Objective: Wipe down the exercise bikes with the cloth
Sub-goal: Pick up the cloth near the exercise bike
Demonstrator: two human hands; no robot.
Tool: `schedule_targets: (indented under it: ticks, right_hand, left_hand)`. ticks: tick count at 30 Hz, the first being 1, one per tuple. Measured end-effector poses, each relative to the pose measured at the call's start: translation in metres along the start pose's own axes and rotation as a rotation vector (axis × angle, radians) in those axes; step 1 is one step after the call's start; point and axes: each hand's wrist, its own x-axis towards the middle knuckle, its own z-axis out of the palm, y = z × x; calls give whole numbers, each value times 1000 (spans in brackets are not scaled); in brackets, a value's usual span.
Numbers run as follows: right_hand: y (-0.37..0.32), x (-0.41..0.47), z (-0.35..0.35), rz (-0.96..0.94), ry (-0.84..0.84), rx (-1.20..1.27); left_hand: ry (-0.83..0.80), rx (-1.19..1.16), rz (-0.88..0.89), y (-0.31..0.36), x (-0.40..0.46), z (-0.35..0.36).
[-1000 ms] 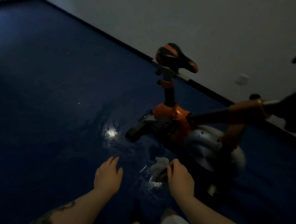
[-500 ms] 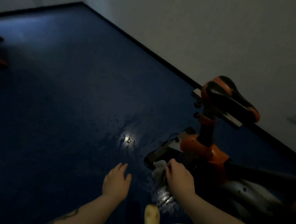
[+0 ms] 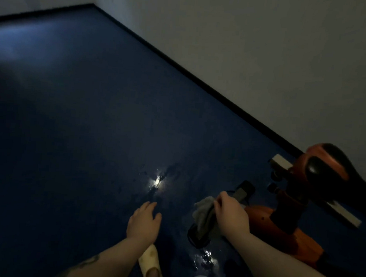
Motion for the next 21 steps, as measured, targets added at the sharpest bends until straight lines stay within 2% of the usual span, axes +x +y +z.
schedule_targets:
  ticks: [5,8,14,21]
  right_hand:
    - [-31,70,-6,173,73,31]
    - [-45,107,-16,215,128,52]
    - [-42,180,-47,308,235,85]
    - [-16,275,-76,449,259,88]
  left_hand:
    - [-32,103,154,22,100,-63]
    - [-65,149,241,50,157,-81]
    - [-231,181,444,136,239,-71]
    - [-315,297,635,247,328,-64]
